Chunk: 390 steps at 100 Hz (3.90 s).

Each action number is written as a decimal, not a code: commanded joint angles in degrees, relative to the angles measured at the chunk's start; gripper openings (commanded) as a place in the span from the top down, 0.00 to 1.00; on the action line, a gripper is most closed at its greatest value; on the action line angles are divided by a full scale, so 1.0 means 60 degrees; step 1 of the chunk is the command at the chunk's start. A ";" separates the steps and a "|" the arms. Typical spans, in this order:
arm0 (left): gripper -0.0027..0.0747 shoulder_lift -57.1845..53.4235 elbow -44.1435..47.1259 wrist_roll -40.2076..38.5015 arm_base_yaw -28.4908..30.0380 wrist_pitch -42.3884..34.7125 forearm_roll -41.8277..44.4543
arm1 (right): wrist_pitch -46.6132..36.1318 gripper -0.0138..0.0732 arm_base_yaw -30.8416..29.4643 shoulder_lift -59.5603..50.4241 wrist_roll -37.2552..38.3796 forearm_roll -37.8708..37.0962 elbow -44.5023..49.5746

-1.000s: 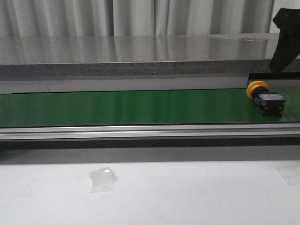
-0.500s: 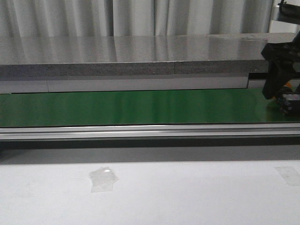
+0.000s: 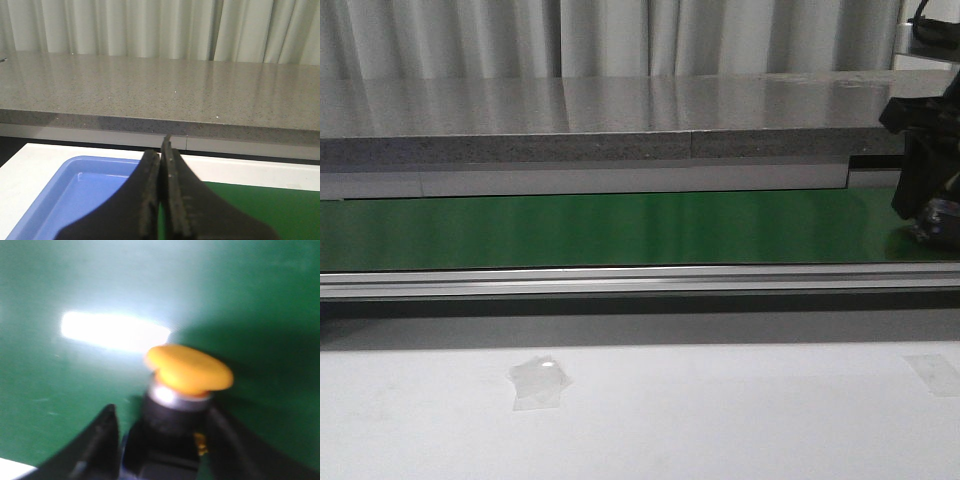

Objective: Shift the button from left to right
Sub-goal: 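Close the right gripper on the button's black base and lift it, then carry the button with the right gripper over the green tray, then lower the button into the green tray and open the right gripper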

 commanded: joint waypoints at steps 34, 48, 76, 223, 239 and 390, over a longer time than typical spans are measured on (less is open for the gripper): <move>0.99 0.0031 -0.0302 -0.0102 -0.0024 -0.0667 -0.0104 | 0.1408 0.71 -0.0029 -0.0640 -0.0073 -0.0199 -0.2142; 0.99 0.0031 -0.0302 -0.0102 -0.0024 -0.0667 -0.0104 | 0.1709 0.71 -0.0359 -0.0640 -0.0073 -0.0430 -0.2517; 0.99 0.0031 -0.0302 -0.0102 -0.0024 -0.0667 -0.0104 | 0.1834 0.71 -0.1895 -0.0640 -0.0073 -0.0862 -0.2610; 0.99 0.0031 -0.0302 -0.0102 -0.0024 -0.0667 -0.0104 | -0.0190 0.71 -0.4155 0.1955 -0.0112 -0.1823 -0.2619; 0.99 0.0031 -0.0302 -0.0102 -0.0024 -0.0667 -0.0104 | -0.0236 0.71 -0.4155 0.1973 -0.0112 -0.1823 -0.2619; 0.99 0.0031 -0.0302 -0.0102 -0.0024 -0.0667 -0.0104 | 0.0580 0.28 -0.1988 0.0144 0.0355 -0.1249 -0.4046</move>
